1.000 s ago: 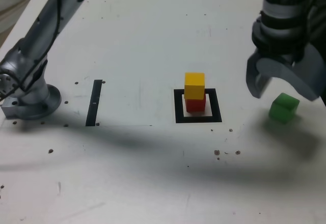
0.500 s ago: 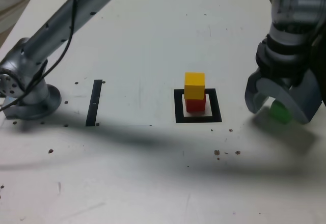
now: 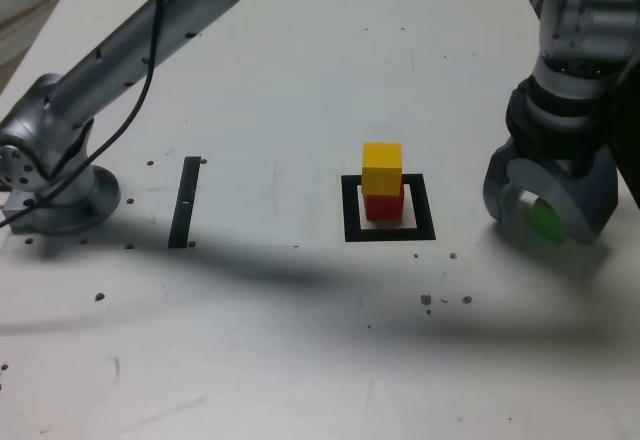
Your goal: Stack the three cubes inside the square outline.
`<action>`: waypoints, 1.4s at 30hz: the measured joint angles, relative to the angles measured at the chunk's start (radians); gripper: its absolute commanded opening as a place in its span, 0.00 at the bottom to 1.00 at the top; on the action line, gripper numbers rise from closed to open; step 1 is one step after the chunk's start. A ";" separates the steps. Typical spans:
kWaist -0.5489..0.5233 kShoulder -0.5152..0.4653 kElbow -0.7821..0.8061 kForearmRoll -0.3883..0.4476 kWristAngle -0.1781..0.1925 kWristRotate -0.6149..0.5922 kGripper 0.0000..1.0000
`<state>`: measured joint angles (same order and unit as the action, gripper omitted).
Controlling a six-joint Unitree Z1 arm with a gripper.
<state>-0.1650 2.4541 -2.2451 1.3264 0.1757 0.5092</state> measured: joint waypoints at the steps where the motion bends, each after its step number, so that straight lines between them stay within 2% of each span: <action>1: 0.000 0.000 0.000 -0.005 0.001 0.002 0.35; 28: -0.003 -0.014 0.015 -0.003 -0.003 0.009 0.34; 36: -0.006 -0.136 0.094 0.002 0.029 -0.067 0.34; 42: -0.008 -0.237 0.185 0.012 0.050 -0.177 0.34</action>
<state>-0.1728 2.2171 -2.0604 1.3382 0.2258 0.3319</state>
